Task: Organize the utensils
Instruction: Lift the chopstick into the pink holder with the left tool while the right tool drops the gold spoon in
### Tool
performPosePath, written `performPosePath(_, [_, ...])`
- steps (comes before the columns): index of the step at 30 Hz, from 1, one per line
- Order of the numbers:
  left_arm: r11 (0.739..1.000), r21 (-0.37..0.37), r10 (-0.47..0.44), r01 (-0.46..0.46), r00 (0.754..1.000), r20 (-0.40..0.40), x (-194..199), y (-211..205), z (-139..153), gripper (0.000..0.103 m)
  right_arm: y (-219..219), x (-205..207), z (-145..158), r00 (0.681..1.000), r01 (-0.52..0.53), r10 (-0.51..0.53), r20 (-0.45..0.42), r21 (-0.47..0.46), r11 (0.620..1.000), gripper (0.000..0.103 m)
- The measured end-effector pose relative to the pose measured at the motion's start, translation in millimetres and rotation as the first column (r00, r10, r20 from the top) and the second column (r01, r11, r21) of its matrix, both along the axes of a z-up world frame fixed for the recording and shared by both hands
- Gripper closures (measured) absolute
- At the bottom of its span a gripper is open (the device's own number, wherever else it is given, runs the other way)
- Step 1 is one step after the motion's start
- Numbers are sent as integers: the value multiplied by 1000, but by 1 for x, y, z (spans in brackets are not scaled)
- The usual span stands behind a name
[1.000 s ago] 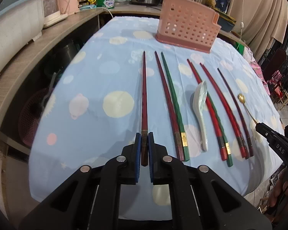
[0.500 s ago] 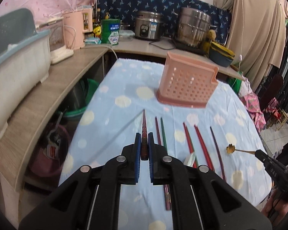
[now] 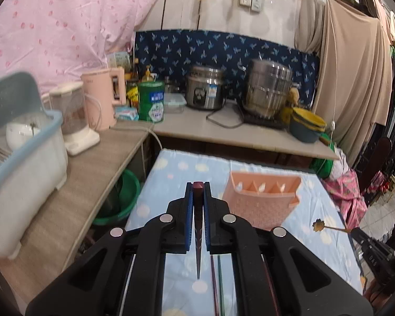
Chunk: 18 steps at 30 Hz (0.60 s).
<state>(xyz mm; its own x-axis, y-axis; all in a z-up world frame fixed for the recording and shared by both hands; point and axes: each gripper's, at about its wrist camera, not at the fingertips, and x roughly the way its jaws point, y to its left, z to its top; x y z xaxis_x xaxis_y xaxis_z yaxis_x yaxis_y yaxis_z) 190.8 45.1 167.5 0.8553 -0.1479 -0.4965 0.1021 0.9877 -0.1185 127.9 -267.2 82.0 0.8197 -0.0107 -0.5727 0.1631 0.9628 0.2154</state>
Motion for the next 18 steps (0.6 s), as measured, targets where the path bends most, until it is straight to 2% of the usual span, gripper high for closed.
performPosePath(5, [1000,-29,2,1,995,103,17,-3,48,96,-5,33,15,1000,-4,4,20,16,1000,101])
performPosePath(11, [997,-76,0,18,971,239,33,-16,99,96,-4,77,22,1000,-18,18,17,21,1000,101])
performPosePath(15, [994,-97,-22,47,968,249,53,-31,106,96,3,105,14,999,-31,32,-15,13,999,102])
performPosePath(18, [995,-84,-38,58,973,227,71,-47,95,96,7,120,3,998,-37,38,-50,10,999,102])
